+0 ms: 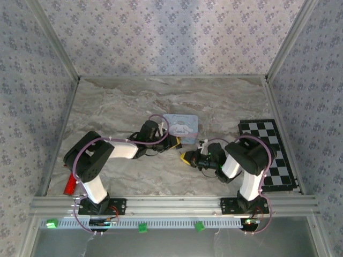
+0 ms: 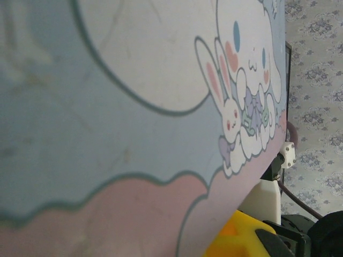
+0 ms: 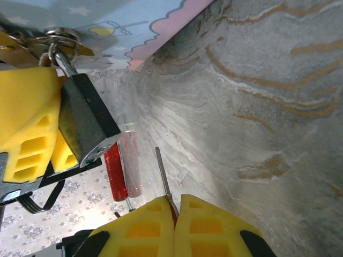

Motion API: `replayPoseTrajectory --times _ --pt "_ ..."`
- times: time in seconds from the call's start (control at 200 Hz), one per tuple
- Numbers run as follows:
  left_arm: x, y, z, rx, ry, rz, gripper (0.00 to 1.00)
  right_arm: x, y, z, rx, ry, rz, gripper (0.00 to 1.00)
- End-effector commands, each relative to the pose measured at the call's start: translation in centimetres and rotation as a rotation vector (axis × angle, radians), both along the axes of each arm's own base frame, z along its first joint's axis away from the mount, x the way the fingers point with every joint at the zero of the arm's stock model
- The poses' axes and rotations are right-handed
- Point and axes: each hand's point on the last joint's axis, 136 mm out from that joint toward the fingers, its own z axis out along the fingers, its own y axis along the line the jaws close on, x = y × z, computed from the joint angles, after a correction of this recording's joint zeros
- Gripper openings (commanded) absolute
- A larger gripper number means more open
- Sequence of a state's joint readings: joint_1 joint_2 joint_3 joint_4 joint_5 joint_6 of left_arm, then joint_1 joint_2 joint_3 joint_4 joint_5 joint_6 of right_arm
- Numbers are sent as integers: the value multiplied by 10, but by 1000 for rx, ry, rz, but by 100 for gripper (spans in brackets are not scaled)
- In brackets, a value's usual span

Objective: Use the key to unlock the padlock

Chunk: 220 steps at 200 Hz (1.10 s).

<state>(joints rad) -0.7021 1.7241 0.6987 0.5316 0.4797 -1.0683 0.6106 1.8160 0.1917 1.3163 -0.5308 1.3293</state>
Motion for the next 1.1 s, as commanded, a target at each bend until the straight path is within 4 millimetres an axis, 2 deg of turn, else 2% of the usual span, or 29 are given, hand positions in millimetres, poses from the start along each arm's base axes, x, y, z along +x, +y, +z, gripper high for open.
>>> replayPoseTrajectory --times 0.0,0.315,1.094 --pt "8 1 11 -46 -41 26 2 0 0 11 41 -35 7 0" --pt "12 5 9 -57 -30 41 2 3 1 24 64 -71 10 0" --pt "8 -3 24 -149 -8 21 1 10 13 42 99 -122 28 0"
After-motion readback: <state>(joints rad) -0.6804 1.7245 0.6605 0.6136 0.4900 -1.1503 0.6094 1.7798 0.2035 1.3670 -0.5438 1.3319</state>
